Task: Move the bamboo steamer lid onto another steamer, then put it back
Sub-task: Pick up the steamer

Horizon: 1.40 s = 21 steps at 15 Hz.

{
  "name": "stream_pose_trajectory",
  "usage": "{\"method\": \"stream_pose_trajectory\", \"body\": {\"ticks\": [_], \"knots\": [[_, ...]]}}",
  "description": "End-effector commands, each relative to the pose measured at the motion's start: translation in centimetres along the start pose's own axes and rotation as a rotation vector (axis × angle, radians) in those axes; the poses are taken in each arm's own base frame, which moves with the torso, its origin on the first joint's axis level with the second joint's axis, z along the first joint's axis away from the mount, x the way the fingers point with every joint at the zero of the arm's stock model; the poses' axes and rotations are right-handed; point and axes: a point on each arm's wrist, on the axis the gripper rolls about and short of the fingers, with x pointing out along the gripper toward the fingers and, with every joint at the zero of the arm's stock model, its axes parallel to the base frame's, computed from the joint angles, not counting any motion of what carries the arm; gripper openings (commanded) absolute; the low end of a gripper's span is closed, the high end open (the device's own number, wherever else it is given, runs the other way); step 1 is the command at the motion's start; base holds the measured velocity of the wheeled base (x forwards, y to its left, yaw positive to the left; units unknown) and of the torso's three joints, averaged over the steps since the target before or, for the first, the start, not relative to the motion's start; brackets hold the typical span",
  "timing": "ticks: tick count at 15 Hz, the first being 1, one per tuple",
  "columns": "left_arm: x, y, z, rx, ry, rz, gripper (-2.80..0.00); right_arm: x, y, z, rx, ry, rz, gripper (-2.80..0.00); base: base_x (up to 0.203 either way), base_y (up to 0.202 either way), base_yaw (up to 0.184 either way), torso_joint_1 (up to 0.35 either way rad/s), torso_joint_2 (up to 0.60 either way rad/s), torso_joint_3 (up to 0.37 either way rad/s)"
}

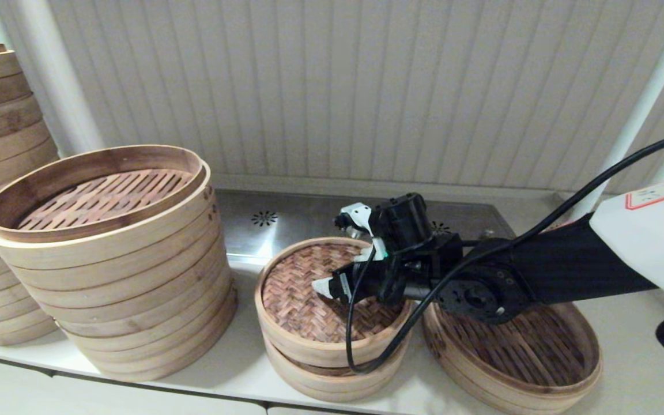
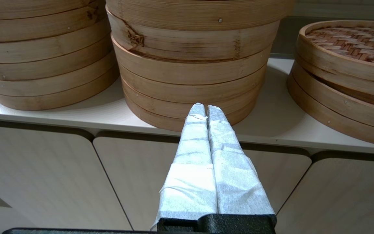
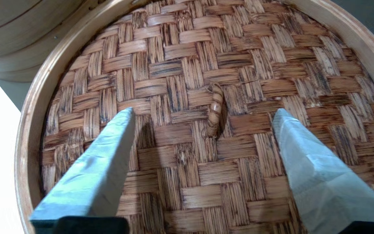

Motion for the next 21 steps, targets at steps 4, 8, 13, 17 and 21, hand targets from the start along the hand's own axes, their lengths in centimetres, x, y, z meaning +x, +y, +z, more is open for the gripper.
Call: {"method": "stream_pose_trajectory", "body": {"ticks": [4,8,13,17,21], "knots": [[0.02,0.0,-0.02,0.0,0.002,0.0,-2.8,0.75,-0.12,-0.69,0.003,0.024,-0.002,0.0,0.0,0.0,0.0,0.0,0.0,0.0],[0.01,0.0,0.01,0.0,0.001,0.0,-2.8,0.75,-0.12,-0.73,0.001,0.025,-0.002,0.0,0.0,0.0,0.0,0.0,0.0,0.0],[0.01,0.0,0.0,0.0,0.002,0.0,-2.8,0.76,-0.14,-0.94,0.003,0.031,-0.003,-2.8,0.0,0.0,0.0,0.0,0.0,0.0],[0.01,0.0,0.0,0.0,0.002,0.0,-2.8,0.82,-0.11,-1.07,0.003,0.036,-0.001,-2.8,0.0,0.0,0.0,0.0,0.0,0.0],[0.02,0.0,-0.01,0.0,0.002,0.0,-2.8,0.77,0.04,-0.95,0.001,0.032,0.003,-2.8,0.0,0.0,0.0,0.0,0.0,0.0]]}}
